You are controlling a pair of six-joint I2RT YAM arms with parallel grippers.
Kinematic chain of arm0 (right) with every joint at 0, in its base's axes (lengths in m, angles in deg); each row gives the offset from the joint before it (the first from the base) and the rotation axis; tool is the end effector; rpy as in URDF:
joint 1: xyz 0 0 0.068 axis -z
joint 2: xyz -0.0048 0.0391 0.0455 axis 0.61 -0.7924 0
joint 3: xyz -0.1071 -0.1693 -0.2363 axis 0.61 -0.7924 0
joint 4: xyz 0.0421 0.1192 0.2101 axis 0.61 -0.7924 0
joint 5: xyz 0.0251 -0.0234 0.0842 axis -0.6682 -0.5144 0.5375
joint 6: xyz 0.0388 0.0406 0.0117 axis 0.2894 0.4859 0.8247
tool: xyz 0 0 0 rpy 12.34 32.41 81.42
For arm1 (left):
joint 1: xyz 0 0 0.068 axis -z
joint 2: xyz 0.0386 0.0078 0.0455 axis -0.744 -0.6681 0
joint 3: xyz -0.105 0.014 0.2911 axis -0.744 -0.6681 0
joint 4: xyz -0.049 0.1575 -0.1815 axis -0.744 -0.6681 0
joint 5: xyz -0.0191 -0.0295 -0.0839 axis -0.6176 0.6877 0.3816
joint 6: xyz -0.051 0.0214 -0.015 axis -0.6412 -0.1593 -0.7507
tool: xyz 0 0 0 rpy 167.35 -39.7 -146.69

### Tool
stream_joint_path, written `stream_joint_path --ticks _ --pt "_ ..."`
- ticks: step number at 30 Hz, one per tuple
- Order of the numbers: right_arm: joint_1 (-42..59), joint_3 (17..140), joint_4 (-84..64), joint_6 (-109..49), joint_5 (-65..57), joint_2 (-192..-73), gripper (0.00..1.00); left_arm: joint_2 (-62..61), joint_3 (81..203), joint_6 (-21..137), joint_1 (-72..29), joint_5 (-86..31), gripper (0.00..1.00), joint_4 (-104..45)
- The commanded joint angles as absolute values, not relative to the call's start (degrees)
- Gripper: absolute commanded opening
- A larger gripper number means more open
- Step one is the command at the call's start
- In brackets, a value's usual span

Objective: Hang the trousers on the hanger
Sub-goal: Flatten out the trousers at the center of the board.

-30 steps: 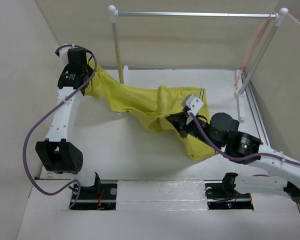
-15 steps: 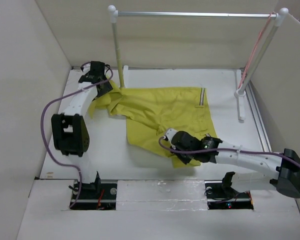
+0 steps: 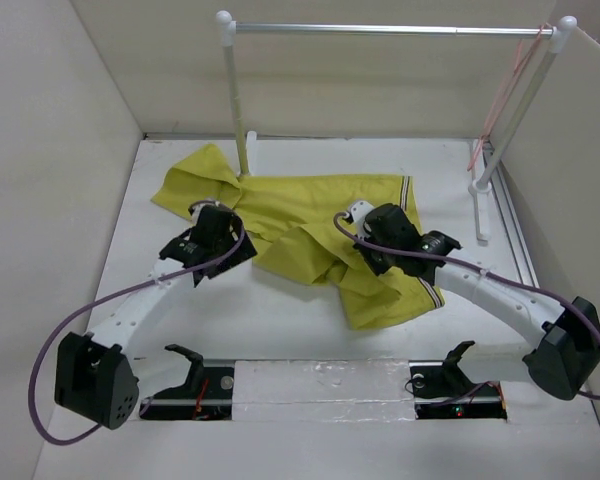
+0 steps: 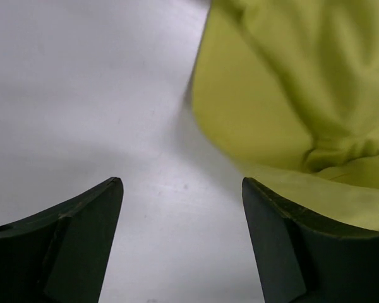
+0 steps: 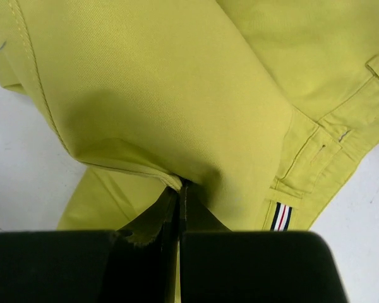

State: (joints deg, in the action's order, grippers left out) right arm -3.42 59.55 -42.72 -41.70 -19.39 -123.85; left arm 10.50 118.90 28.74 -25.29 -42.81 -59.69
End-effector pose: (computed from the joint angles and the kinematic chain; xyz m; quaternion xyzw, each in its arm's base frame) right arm 0.1830 0.1523 0.3100 -0.3454 0.8706 0.0495 0.3468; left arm 0.1929 -0.0756 0.3069 -0.1674 0.8992 -0.1624 0.3702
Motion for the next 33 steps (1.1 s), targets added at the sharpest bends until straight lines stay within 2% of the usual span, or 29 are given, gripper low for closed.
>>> stream_joint_path --ticks 1,4,5,13,14,15,17,18,19,20,22,27,33 --pt "-2.5 61.7 -39.6 -45.0 -16.6 -122.8 0.0 8.9 113.0 21.4 -25.3 -33.6 0.73 -53.5" --pt "-2.5 60.1 -38.6 -45.1 -15.1 -121.4 0.0 5.7 111.8 18.9 -25.3 -31.8 0.79 -47.4" --pt "-2.5 59.0 -38.8 -45.2 -14.2 -120.9 0.0 4.1 110.8 17.9 -25.3 -30.9 0.79 -42.4" --pt "-2.5 55.9 -36.4 -45.0 -12.8 -118.7 0.0 -7.5 111.0 15.4 -24.6 -25.9 0.76 -34.7" --pt "-2.0 56.0 -36.4 -44.9 -13.0 -118.9 0.0 -8.3 110.7 15.3 -24.6 -25.3 0.73 -33.4" --pt "-2.0 56.0 -36.5 -45.1 -13.0 -119.2 0.0 -10.2 110.7 15.3 -24.0 -24.5 0.63 -32.3" --pt "-1.4 56.2 -36.3 -45.3 -12.7 -119.4 0.0 -11.2 111.2 15.2 -23.4 -24.9 0.51 -32.3" --pt "-0.8 56.3 -35.9 -45.6 -12.6 -119.6 0.0 -11.2 111.3 15.7 -23.4 -25.3 0.17 -32.5" --pt "-0.8 56.5 -35.8 -45.7 -12.6 -119.8 0.0 -10.8 111.5 15.8 -23.4 -26.1 0.04 -33.6" --pt "-0.3 56.8 -35.9 -45.8 -12.5 -119.9 0.0 -10.1 113.1 16.1 -23.4 -27.6 0.0 -34.9" --pt "0.3 57.2 -36.0 -46.5 -12.5 -120.2 0.0 -6.3 115.4 18.3 -23.4 -30.9 0.0 -40.3" --pt "2.2 60.2 -39.8 -48.5 -12.5 -119.3 0.0 5.6 133.7 25.3 -23.4 -41.5 0.0 -62.0" --pt "2.4 62.5 -44.4 -51.6 -1.9 -120.8 0.0 5.1 159.0 31.7 -23.4 -55.1 0.0 -89.4"
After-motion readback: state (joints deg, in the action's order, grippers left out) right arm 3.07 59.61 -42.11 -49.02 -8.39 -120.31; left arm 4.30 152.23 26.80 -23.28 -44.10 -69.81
